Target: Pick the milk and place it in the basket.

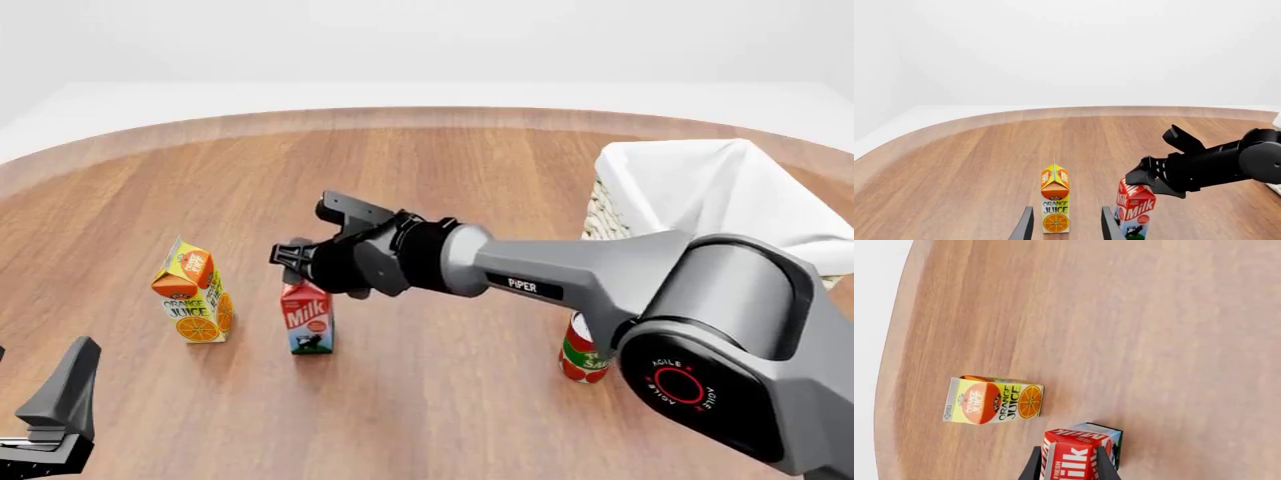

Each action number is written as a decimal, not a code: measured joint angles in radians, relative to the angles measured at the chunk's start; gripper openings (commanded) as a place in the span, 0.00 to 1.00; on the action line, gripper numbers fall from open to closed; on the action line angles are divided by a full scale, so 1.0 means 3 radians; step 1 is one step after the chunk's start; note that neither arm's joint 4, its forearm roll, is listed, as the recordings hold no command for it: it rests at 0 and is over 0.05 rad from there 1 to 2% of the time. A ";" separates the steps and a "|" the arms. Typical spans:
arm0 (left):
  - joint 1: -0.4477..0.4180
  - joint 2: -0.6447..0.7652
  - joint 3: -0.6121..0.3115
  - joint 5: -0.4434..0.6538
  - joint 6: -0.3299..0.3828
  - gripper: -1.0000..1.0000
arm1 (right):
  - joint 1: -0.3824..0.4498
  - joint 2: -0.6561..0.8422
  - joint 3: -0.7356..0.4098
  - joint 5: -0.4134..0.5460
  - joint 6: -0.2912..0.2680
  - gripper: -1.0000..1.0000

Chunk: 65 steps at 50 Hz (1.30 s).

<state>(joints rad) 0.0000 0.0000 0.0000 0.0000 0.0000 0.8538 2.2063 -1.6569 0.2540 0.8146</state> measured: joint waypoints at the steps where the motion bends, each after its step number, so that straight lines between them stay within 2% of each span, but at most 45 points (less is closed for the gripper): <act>1: 0.0000 0.0000 0.0000 0.0000 0.0000 1.00 | -0.0001 -0.0006 0.0006 -0.0002 -0.0002 0.00; 65: 0.0000 0.0000 0.0000 0.0000 0.0000 1.00 | -0.0102 -0.0418 0.0241 -0.0011 -0.0113 0.00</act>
<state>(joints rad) 0.0000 0.0000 0.0000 0.0000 0.0000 0.8232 2.0810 -1.5844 0.2507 0.7809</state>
